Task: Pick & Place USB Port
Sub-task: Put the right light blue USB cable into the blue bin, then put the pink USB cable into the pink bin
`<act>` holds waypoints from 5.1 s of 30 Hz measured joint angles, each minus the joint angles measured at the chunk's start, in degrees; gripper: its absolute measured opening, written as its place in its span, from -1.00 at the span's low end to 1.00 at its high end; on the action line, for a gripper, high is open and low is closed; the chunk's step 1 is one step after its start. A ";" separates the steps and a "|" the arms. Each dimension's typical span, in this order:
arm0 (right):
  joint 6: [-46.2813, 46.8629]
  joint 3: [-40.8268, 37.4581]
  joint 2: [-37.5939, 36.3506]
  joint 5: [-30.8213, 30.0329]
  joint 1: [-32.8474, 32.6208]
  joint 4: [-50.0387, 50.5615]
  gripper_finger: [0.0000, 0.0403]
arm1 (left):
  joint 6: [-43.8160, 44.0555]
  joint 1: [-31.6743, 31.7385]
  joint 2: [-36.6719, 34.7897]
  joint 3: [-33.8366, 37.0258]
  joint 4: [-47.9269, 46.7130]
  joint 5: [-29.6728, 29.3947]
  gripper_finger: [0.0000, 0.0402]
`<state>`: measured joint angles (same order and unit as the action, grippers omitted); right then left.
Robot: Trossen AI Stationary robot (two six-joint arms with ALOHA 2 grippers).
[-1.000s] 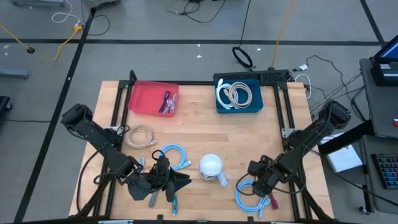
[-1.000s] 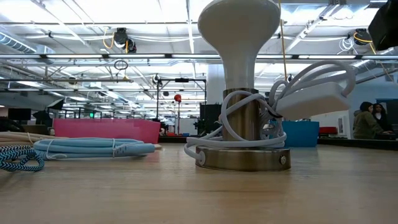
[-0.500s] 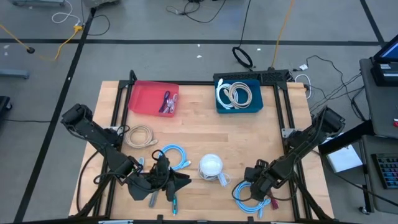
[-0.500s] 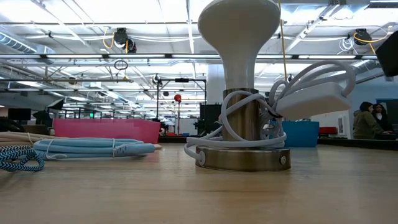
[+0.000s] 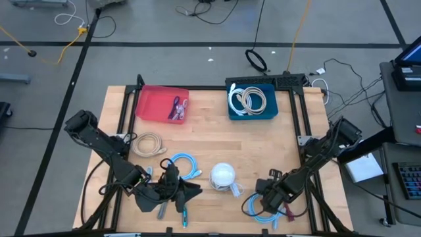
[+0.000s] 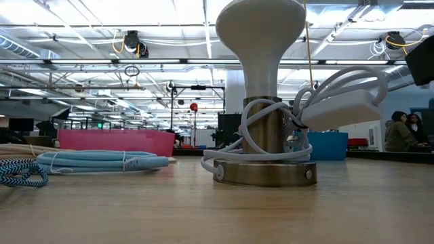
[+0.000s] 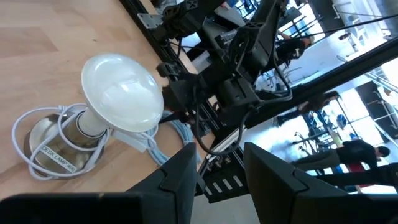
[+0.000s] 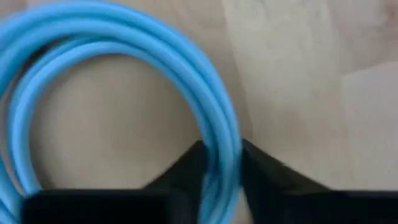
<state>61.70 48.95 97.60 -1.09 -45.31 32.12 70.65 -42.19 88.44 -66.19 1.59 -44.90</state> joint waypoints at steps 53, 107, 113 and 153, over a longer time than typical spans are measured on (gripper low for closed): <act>-37.61 15.98 -20.28 -18.38 84.86 5.17 -0.97 | -11.89 11.85 -13.52 0.02 -25.50 13.37 -0.32; -37.24 19.72 -30.91 0.48 88.64 -6.49 0.33 | -10.98 13.04 -24.50 0.04 -41.20 8.88 -0.32; -34.77 20.06 -40.46 20.12 82.37 -4.74 0.29 | -12.08 13.42 -24.50 0.04 -41.14 10.34 -0.32; 18.08 17.04 -34.68 17.71 3.84 35.87 0.13 | -27.30 24.34 -24.33 0.00 -30.47 29.54 -0.32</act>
<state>79.78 65.99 62.92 16.62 -41.47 67.99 43.35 -17.85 64.12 -66.19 -28.88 -15.36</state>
